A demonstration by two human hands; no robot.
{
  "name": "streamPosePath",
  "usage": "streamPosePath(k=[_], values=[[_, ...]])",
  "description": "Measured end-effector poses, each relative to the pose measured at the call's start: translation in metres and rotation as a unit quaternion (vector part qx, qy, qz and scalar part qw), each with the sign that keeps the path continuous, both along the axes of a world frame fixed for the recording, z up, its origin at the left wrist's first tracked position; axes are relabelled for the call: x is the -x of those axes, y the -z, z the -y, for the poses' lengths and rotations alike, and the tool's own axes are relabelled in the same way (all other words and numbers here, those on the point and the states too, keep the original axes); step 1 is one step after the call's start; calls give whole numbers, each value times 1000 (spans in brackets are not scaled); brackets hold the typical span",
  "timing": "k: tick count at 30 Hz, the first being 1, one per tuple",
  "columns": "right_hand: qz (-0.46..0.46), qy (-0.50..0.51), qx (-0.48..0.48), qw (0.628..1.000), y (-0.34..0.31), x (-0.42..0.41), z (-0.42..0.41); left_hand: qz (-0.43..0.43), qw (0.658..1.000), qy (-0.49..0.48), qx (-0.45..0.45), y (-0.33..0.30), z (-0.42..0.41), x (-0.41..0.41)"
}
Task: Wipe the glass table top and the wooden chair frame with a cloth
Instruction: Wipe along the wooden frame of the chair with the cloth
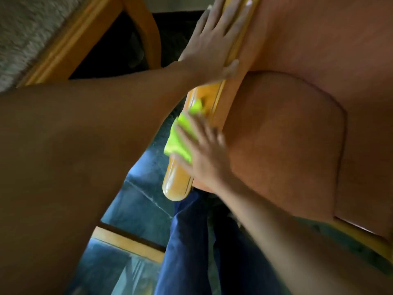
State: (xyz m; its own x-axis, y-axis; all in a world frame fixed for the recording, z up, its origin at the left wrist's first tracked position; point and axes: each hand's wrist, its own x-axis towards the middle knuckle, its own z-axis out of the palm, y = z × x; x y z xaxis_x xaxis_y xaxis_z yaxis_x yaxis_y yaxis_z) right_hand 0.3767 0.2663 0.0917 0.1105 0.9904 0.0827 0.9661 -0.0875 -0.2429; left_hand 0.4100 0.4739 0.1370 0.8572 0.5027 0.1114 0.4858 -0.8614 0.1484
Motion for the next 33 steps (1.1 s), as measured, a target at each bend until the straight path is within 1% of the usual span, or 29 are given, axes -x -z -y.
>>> streamPosePath(k=[2,4,5,6,7,9,10,12,15,16,18,20,22,23,25,27,29,30,32,33], values=[[28,77,-22,996,-3,-22,-28,-10,1000,-12,1,1,4,1],[-9,125,-31,992,0,-12,-28,-15,1000,-19,0,2,6,3],[-37,122,-24,992,2,6,-14,-15,1000,-22,1,2,6,4],[-64,96,-9,993,3,31,8,-16,999,-28,-1,3,8,6],[-82,48,10,995,4,59,35,-20,999,-37,-8,3,10,7],[-62,-57,43,996,3,100,82,-22,998,-52,-12,5,16,6],[-45,-86,40,994,5,108,91,-22,998,-59,-13,6,17,9],[-24,-108,28,993,6,98,85,-18,998,-60,-13,6,18,8],[-24,-153,30,987,4,74,62,-4,999,-48,-15,4,13,8],[-39,-146,39,988,2,66,54,-2,999,-41,-18,5,13,7],[-62,-69,31,995,-2,38,23,-3,999,-32,-20,7,12,3],[-27,23,7,999,-10,-5,-24,-9,1000,-22,-18,6,6,2],[31,41,-18,998,-20,-37,-60,-27,999,-5,-24,3,-3,1],[37,42,-23,998,-19,-39,-63,-38,999,5,-26,2,-5,2],[-12,60,-9,998,-9,-13,-38,-39,999,15,-22,3,-4,5],[-75,45,30,996,-3,40,11,-26,999,-8,-23,4,3,9],[-87,-20,54,995,-3,81,54,-13,999,-13,-28,5,8,10],[-82,-49,55,994,-2,86,62,-8,999,-7,-30,6,7,10],[-70,-93,60,991,0,68,51,-12,999,0,-42,6,4,10],[-67,-87,64,992,-1,52,38,-23,999,7,-48,5,4,12]])
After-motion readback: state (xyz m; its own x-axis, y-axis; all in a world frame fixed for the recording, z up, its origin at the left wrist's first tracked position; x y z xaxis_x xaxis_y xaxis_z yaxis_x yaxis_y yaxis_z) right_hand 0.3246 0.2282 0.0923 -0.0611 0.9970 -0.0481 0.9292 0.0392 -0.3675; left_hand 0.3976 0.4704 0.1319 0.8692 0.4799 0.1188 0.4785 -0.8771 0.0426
